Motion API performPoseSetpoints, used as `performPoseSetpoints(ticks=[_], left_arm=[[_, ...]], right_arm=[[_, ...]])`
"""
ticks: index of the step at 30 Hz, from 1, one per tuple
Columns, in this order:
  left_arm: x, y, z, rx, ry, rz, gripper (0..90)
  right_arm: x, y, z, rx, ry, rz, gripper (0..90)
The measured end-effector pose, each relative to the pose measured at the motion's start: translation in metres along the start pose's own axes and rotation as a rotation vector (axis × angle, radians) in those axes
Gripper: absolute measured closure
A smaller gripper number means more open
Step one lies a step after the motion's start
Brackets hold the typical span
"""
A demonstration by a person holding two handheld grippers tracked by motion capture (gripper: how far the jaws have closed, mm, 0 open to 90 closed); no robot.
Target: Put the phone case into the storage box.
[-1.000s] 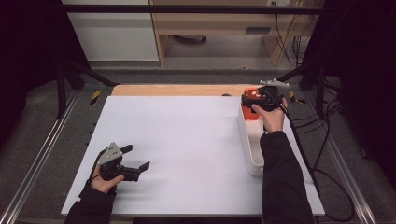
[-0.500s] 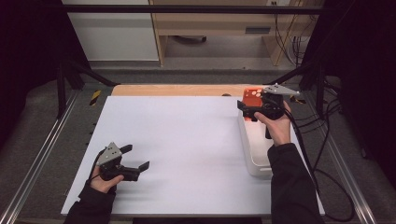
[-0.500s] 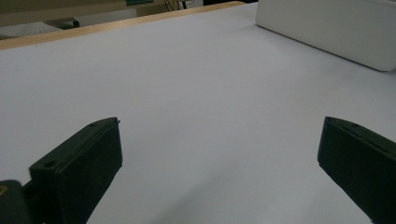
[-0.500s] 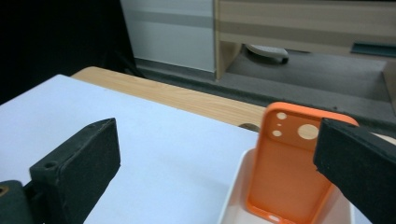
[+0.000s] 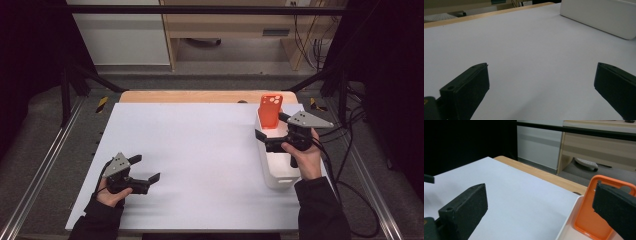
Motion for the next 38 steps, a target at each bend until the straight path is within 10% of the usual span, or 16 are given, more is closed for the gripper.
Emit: performPoseSetpoints(ticks=[38], left_arm=[[0.001, 0.006, -0.006, 0.044, -0.008, -0.003, 0.0]], right_arm=[[0.033, 0.058, 0.101, -0.04, -0.004, -0.012, 0.3]])
Point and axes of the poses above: each handheld gripper's, and its own axes: y roughly backward along the jaws, z roughly out of its underside, x roughly to its right, the point moved 3 cm from there along -y, roughly forward along the jaws, and after that the axes turned 9 degrees about z, right-handed, at the moved point
